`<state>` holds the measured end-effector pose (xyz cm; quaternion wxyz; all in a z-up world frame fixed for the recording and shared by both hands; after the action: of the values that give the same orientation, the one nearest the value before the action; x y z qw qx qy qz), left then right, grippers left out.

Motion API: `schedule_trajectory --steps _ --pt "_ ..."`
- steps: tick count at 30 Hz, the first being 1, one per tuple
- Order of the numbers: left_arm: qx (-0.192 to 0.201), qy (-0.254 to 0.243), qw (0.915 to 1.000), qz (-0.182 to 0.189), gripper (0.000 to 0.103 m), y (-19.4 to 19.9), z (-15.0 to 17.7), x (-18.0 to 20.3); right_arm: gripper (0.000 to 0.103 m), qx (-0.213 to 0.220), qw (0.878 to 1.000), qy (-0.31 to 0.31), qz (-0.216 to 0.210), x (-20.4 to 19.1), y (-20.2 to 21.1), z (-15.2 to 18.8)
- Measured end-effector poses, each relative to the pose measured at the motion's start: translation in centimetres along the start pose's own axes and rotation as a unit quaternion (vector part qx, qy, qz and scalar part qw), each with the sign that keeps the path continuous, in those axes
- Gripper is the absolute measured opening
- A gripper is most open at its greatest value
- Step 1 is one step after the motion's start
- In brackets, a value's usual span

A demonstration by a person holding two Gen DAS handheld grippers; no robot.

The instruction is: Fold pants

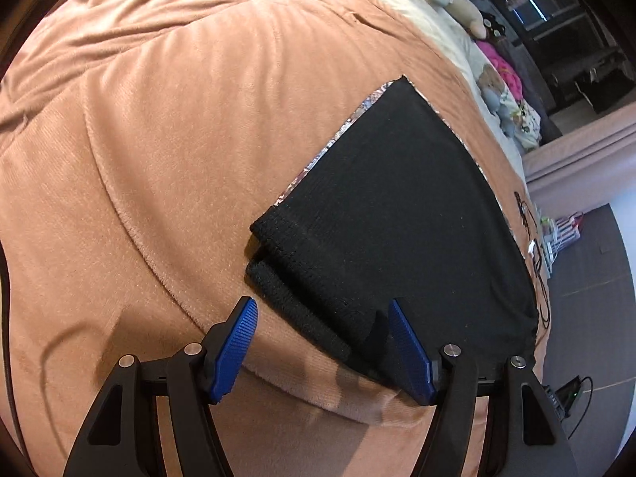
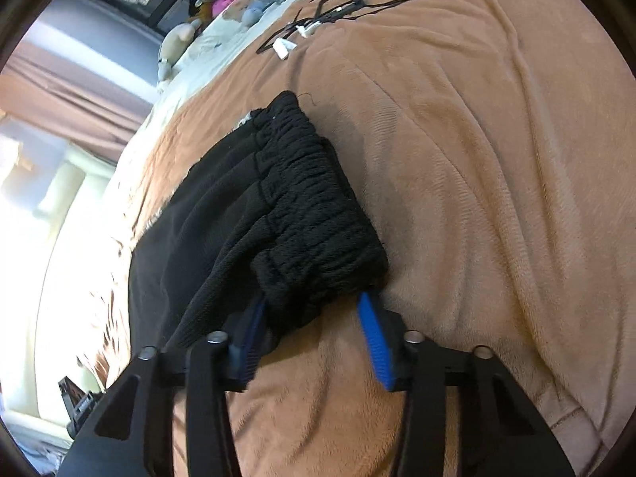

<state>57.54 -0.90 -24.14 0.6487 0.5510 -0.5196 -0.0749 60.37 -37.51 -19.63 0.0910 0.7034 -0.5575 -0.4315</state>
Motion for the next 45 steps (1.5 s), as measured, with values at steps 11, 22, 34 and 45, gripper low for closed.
schedule_trajectory --steps 11,22,34,45 --pt "0.047 0.031 0.9981 0.024 0.066 -0.3 -0.8 -0.9 0.041 0.0 0.993 -0.073 -0.09 -0.6 -2.0 0.1" --pt "0.064 0.049 0.9965 0.022 0.009 0.8 -2.2 -1.3 0.022 0.028 0.986 -0.11 -0.121 0.5 -3.8 0.0" --pt "0.087 0.039 0.994 0.054 0.008 6.6 -2.4 0.6 0.014 0.046 0.991 -0.062 -0.113 -2.0 -0.2 1.0" --pt "0.088 0.036 0.9939 0.057 0.008 12.2 1.9 -2.6 0.014 0.024 0.993 -0.024 -0.114 -2.8 3.4 3.2"
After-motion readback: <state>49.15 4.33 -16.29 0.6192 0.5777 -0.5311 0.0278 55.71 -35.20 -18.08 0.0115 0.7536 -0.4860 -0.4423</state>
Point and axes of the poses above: each gripper's, at about its wrist camera, not at the fingertips, and y roughly against the way its jaws point, x to its right, z to its underside, the point moved 9 cm from there along -y, roughly the way its jaws point, and after that the axes turned 13 degrees about y, right-handed, at the moved point
